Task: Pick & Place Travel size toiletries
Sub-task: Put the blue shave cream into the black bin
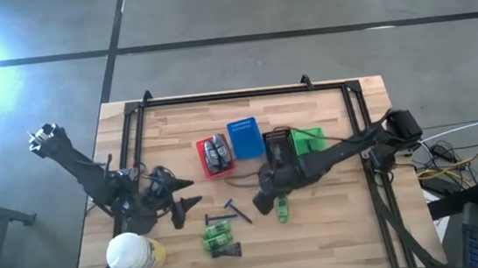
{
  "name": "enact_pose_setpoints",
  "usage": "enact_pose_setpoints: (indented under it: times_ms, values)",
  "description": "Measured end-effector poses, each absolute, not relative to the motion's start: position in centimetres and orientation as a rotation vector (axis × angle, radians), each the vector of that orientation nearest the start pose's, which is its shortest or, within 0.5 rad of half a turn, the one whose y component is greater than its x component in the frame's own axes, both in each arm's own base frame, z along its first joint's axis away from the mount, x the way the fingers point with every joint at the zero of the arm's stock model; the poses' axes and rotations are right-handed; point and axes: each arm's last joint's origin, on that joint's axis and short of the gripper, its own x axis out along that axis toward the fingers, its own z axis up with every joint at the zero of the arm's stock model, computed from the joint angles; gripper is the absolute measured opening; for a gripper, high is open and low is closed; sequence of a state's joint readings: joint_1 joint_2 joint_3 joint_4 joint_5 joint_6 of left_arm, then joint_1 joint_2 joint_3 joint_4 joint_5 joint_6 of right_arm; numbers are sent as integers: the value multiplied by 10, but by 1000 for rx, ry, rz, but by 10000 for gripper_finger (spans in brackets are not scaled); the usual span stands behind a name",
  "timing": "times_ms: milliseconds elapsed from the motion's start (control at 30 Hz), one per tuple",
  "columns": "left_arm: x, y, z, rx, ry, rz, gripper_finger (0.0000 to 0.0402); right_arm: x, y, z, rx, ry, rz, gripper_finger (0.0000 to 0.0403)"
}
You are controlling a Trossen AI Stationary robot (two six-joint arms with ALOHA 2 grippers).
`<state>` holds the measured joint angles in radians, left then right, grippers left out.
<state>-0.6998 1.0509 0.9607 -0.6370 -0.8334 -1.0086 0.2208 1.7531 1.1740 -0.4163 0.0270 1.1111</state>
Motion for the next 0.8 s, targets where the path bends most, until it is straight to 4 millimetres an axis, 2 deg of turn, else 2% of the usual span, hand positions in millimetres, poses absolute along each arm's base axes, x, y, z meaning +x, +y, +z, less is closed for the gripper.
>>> enact_pose_setpoints:
  times_ms: [233, 400, 533, 633, 800]
  values:
    - [175, -120, 305, -426, 451, 340, 282, 353, 114, 195, 933, 974, -384, 296]
    - [177, -124, 301, -426, 499, 306, 282, 368, 130, 187, 819, 989, -345, 307]
    - [177, -124, 301, -411, 513, 289, 282, 381, 136, 183, 773, 1062, -394, 313]
    - [177, -124, 301, -401, 520, 278, 282, 394, 146, 187, 667, 1075, -300, 318]
    - [176, -124, 301, -369, 543, 254, 282, 410, 170, 209, 376, 1018, -43, 323]
